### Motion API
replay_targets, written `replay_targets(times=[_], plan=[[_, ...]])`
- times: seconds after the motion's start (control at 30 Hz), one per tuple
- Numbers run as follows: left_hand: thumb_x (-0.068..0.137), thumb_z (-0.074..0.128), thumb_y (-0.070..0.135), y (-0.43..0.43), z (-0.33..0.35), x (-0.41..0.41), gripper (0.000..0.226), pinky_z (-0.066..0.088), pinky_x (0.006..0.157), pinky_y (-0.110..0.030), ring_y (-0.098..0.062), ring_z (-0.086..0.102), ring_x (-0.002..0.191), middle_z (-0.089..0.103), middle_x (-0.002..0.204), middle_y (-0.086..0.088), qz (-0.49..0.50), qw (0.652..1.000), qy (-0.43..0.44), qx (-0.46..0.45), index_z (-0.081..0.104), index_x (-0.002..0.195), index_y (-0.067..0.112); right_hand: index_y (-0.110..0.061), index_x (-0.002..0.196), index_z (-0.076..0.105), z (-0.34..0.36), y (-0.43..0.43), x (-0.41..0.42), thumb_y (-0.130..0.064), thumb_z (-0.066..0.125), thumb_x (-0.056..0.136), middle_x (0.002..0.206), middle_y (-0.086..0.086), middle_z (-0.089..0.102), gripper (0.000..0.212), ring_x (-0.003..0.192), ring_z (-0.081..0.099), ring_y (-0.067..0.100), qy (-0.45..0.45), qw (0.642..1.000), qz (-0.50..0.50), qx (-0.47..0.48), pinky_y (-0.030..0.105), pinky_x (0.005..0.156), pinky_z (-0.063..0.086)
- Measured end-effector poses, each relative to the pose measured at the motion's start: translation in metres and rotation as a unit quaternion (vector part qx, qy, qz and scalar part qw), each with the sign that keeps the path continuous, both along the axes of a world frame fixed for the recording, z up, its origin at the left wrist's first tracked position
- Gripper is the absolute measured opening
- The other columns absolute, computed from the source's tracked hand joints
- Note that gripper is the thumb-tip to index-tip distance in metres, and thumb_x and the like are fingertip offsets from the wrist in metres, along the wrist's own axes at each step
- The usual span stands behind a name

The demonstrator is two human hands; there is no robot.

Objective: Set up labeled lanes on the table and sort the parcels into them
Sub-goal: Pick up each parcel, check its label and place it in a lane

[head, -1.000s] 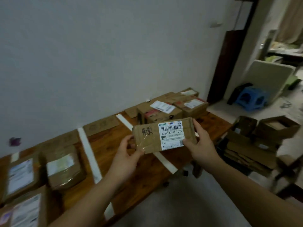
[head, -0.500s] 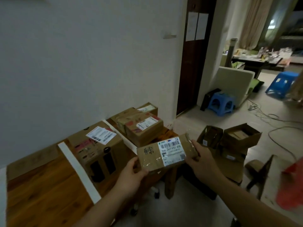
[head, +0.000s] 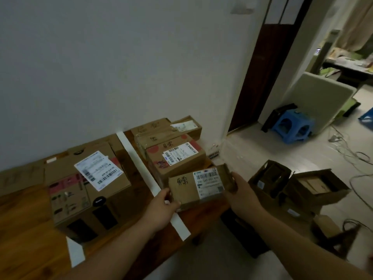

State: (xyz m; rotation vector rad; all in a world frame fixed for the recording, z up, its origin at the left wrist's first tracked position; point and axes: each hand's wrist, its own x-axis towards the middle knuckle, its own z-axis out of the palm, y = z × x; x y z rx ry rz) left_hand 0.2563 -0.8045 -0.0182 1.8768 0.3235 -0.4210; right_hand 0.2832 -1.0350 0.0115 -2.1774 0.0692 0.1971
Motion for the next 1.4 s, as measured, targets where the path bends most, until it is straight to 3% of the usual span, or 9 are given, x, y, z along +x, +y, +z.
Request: replay_targets(times=[0.13, 0.23, 0.4, 0.5, 0.73, 0.9, 1.2, 1.33, 1.4], plan=[[0.096, 0.05, 0.026, -0.012, -0.011, 0.013, 0.049, 0.042, 0.075, -0.015, -0.01, 0.052, 0.108, 0.05, 0.136, 0.002, 0.039, 0.999, 0.017, 0.025, 0.034, 0.142, 0.026, -0.044, 0.133, 0.042, -0.033, -0.011, 0.04, -0.047, 0.056, 0.09, 0.128, -0.017, 0.043, 0.045, 0.119, 0.047, 0.011, 0.044, 0.991, 0.084, -0.095, 0.038, 0.099, 0.046], [0.097, 0.047, 0.025, -0.028, -0.024, 0.016, 0.045, 0.041, 0.068, -0.011, -0.006, 0.051, 0.101, 0.051, 0.134, 0.001, 0.083, 0.995, 0.023, 0.04, 0.036, 0.141, 0.025, -0.055, 0.131, 0.04, -0.066, -0.025, 0.07, -0.063, 0.047, 0.084, 0.131, -0.019, 0.045, 0.048, 0.12, 0.047, 0.007, 0.051, 0.977, 0.171, -0.12, 0.039, 0.102, 0.044], [0.099, 0.044, 0.028, -0.061, -0.033, 0.023, 0.041, 0.047, 0.092, -0.033, -0.023, 0.054, 0.118, 0.053, 0.135, 0.001, 0.186, 0.979, 0.04, 0.069, 0.04, 0.139, 0.024, -0.045, 0.142, 0.031, -0.065, -0.037, 0.097, -0.041, 0.057, 0.091, 0.127, -0.012, 0.036, 0.057, 0.12, 0.045, 0.012, 0.049, 0.961, 0.245, -0.118, 0.027, 0.101, 0.039], [0.1, 0.041, 0.029, -0.072, -0.024, 0.034, 0.043, 0.045, 0.097, -0.041, -0.029, 0.051, 0.122, 0.053, 0.136, -0.003, 0.209, 0.973, 0.06, 0.07, 0.037, 0.142, 0.022, -0.043, 0.145, 0.025, -0.062, -0.041, 0.111, -0.038, 0.056, 0.093, 0.137, -0.002, 0.032, 0.061, 0.129, 0.039, 0.02, 0.051, 0.954, 0.27, -0.121, 0.032, 0.106, 0.034], [0.095, 0.053, 0.031, -0.049, 0.02, 0.013, 0.06, 0.038, 0.103, -0.031, -0.022, 0.039, 0.133, 0.036, 0.149, -0.001, 0.229, 0.964, 0.057, 0.12, 0.027, 0.147, 0.02, -0.033, 0.143, 0.034, -0.027, -0.016, 0.12, -0.038, 0.056, 0.091, 0.148, 0.001, 0.026, 0.057, 0.137, 0.025, 0.023, -0.019, 0.934, 0.316, -0.166, 0.039, 0.113, 0.028], [0.093, 0.054, 0.032, -0.01, 0.07, -0.065, 0.052, 0.04, 0.091, -0.022, -0.007, 0.047, 0.111, 0.048, 0.134, 0.011, 0.225, 0.954, 0.003, 0.198, 0.037, 0.142, 0.024, -0.027, 0.144, 0.035, 0.021, 0.057, 0.081, -0.037, 0.054, 0.093, 0.149, 0.0, 0.026, 0.055, 0.138, 0.025, 0.023, -0.058, 0.91, 0.38, -0.158, 0.039, 0.111, 0.028], [0.089, 0.059, 0.042, 0.108, 0.122, -0.309, 0.061, 0.035, 0.107, -0.029, -0.018, 0.04, 0.133, 0.037, 0.147, 0.003, 0.336, 0.886, 0.039, 0.317, 0.037, 0.143, 0.024, -0.024, 0.142, 0.039, 0.071, 0.217, -0.103, -0.037, 0.056, 0.094, 0.145, 0.004, 0.033, 0.053, 0.125, 0.042, 0.023, -0.084, 0.828, 0.545, -0.099, 0.034, 0.103, 0.04], [0.09, 0.057, 0.04, 0.153, 0.135, -0.413, 0.064, 0.035, 0.107, -0.032, -0.02, 0.037, 0.135, 0.033, 0.149, 0.002, 0.4, 0.862, 0.069, 0.303, 0.03, 0.146, 0.023, -0.025, 0.143, 0.038, 0.08, 0.275, -0.181, -0.039, 0.055, 0.095, 0.15, 0.0, 0.027, 0.053, 0.098, 0.051, 0.011, -0.074, 0.805, 0.583, -0.078, 0.018, 0.068, 0.046], [0.091, 0.058, 0.039, 0.173, 0.14, -0.454, 0.064, 0.039, 0.105, -0.033, -0.02, 0.04, 0.132, 0.034, 0.149, -0.002, 0.438, 0.85, 0.068, 0.285, 0.03, 0.146, 0.024, -0.028, 0.142, 0.039, 0.085, 0.302, -0.213, -0.04, 0.056, 0.093, 0.15, 0.0, 0.028, 0.053, 0.119, 0.047, 0.019, -0.084, 0.799, 0.591, -0.074, 0.024, 0.082, 0.047]])
